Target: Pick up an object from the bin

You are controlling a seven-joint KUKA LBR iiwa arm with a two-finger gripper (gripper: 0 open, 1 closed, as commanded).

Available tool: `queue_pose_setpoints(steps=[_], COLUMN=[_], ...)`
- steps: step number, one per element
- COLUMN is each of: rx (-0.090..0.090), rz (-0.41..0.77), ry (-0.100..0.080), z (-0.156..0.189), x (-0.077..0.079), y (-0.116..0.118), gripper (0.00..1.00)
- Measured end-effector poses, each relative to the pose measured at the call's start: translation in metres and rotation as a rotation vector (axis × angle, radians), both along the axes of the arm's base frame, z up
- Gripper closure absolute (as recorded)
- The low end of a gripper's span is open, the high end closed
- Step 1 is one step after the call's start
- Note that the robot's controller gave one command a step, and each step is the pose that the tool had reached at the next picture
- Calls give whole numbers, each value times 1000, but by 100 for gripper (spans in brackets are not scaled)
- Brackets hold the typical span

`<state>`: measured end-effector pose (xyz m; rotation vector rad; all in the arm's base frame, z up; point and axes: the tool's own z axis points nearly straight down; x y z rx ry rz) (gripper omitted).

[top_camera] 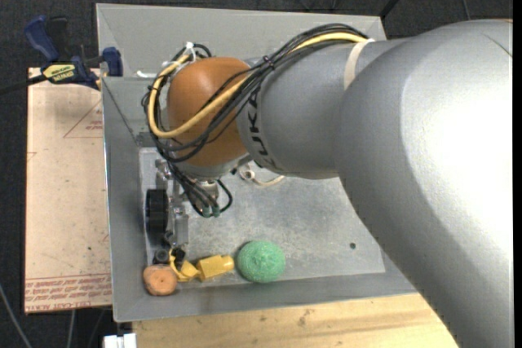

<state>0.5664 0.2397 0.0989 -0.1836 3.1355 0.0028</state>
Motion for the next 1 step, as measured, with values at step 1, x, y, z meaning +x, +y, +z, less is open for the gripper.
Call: queue_pose_setpoints(steps=[1], rx=[1], rz=[200], ry=[4], z=[-21], x=[5], y=[13], gripper=[100])
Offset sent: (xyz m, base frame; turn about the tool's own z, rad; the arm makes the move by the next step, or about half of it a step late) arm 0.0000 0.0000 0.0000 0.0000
